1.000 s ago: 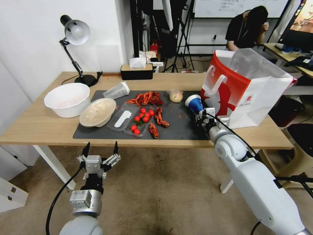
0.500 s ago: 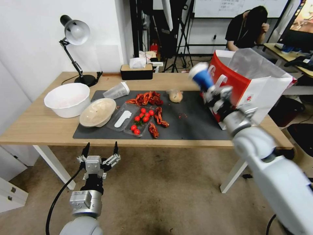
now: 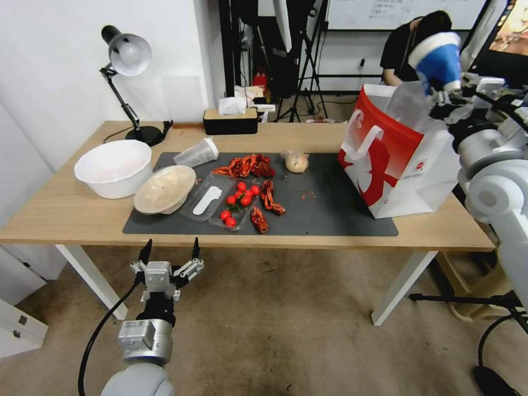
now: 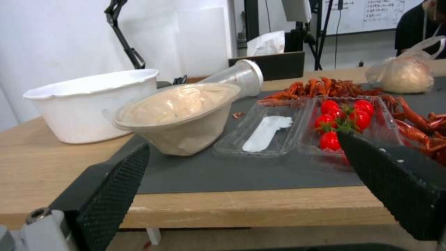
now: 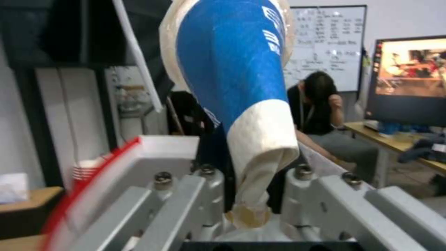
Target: Pick up the trash from the table and place it into the takeout bag.
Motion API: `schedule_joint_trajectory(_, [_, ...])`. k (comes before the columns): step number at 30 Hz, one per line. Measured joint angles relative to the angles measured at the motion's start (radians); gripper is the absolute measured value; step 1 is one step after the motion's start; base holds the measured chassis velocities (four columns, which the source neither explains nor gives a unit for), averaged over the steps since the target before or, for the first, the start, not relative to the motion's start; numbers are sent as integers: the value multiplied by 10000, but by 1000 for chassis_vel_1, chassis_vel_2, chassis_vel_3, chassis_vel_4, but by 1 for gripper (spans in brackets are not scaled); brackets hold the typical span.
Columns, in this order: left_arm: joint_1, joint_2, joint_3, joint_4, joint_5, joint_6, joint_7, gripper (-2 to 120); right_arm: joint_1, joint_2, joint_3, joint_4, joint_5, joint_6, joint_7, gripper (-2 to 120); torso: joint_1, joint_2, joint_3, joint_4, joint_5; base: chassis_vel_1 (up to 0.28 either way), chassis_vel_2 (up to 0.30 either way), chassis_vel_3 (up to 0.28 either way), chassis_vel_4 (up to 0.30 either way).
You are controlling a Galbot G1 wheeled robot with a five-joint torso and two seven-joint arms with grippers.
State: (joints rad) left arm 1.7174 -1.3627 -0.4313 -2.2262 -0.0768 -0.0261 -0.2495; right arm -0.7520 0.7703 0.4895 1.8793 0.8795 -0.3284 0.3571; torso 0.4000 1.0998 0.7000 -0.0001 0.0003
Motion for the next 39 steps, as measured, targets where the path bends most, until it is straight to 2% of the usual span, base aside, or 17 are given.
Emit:
schedule_joint_trajectory(7, [-46,56,-33,63,-48,19,6,100,-4,149,-115,-290,-357,-72,-122,43,0,0,0,1,-2,0,0,0,0])
schedule_joint_trajectory(9, [-59,52,-33,97,-48,34,20,100,-9,157,-134,-291,-376,-90,-133,45,0,0,0,1,-3,0,0,0,0])
schedule_joint_trajectory(12, [-113,25,-14,146,-42,69,53,100,-7,163,-222,-290,-405,-143,-141,61,0,0,0,1,-4,0,0,0,0])
schedule_joint_trajectory(13, [-113,25,-14,146,-42,69,53,100,-7,163,-222,-290,-405,-143,-141,61,0,0,0,1,-4,0,0,0,0])
schedule_joint_trajectory(16, [-118,22,-16,111,-38,96,68,100,-17,165,-234,-278,-431,-213,-147,75,0,1,0,1,-4,0,0,0,0])
schedule_joint_trajectory(17, [-118,22,-16,111,-38,96,68,100,-17,165,-234,-278,-431,-213,-147,75,0,1,0,1,-4,0,0,0,0])
schedule_joint_trajectory(20, [-82,22,-49,96,-34,94,65,100,-136,198,-233,-236,-545,-236,-166,89,0,1,0,1,-3,0,0,0,0])
schedule_joint_trajectory(21, [-82,22,-49,96,-34,94,65,100,-136,198,-233,-236,-545,-236,-166,89,0,1,0,1,-3,0,0,0,0])
schedule_joint_trajectory(24, [-73,20,-42,34,-25,89,65,100,-275,206,-180,-34,-552,-206,-259,99,0,1,0,0,-3,0,0,0,0])
schedule_joint_trajectory(39, [-55,19,26,7,29,72,65,100,-831,23,160,1214,-279,436,-675,100,0,1,0,1,-3,0,0,0,0])
